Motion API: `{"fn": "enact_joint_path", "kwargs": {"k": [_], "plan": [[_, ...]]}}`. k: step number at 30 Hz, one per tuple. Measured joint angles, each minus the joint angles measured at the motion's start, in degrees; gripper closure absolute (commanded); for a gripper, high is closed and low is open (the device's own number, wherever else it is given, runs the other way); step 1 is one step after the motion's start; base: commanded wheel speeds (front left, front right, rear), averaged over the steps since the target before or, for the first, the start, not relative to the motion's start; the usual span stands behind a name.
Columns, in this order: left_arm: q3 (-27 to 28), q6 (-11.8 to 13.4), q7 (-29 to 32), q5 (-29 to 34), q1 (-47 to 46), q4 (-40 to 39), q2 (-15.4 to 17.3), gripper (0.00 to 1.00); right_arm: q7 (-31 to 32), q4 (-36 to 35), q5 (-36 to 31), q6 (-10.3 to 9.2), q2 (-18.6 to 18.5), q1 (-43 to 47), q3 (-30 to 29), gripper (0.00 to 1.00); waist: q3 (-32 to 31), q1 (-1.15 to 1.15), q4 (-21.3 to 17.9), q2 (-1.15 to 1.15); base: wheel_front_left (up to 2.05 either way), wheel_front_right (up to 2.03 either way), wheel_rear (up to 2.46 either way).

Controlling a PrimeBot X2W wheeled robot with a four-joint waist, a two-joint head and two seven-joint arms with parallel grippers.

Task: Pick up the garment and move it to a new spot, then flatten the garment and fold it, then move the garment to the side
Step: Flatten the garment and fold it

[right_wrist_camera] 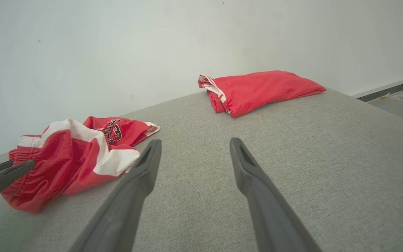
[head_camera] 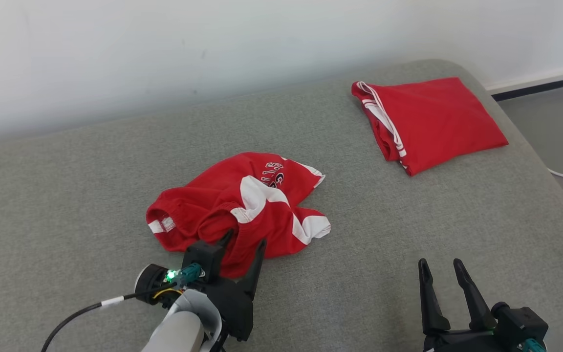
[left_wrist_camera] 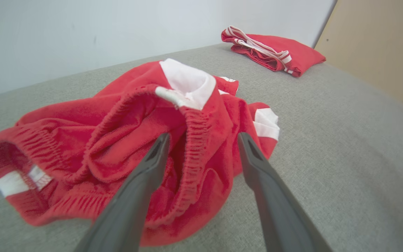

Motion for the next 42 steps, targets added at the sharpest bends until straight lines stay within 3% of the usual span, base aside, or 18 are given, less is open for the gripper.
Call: {"fn": "enact_joint_path", "kwargs": {"k": [9,10,11,12,22,33,42], "plan": [[-0.1,0.0,-0.6,-0.9,-4.7,2.3,0.2,0.0,0.0,-0.1,0.3,0.0,0.0,-0.5,-0.3,0.0,1.5,0.0,-2.4,0.0,0.0,0.0,0.0],[-0.1,0.0,-0.7,-1.1,-5.1,2.6,0.2,0.27,0.0,-0.1,0.4,0.0,0.0,-0.5,-0.3,0.0,1.6,0.0,-2.6,0.0,0.0,0.0,0.0],[0.0,0.0,-0.7,-1.4,-5.4,2.9,0.2,0.27,0.0,-0.1,0.4,0.0,0.0,-0.5,-0.3,0.0,1.7,0.0,-2.7,0.0,0.0,0.0,0.0],[0.1,0.0,-0.8,-1.7,-5.7,3.2,0.2,1.0,0.0,-0.1,0.4,0.0,0.0,-0.5,-0.3,0.0,1.8,0.0,-2.9,0.0,0.0,0.0,0.0],[0.4,0.0,-3.3,-2.2,-3.7,-1.0,1.4,1.0,0.0,0.0,0.4,0.0,0.0,1.0,-1.5,0.0,0.2,0.0,0.1,0.0,0.0,0.0,0.0],[-1.1,1.2,-1.7,-2.1,16.6,-16.0,10.0,1.0,0.0,0.0,0.4,0.0,0.0,3.6,-1.7,0.0,-3.5,0.0,7.8,0.0,0.0,0.0,0.0],[0.8,4.1,-1.4,-4.0,26.2,-19.7,14.6,1.0,0.0,-0.1,-0.2,0.0,0.0,4.3,-1.8,0.0,-5.0,-0.01,10.9,-0.01,0.0,0.0,0.0]]}}
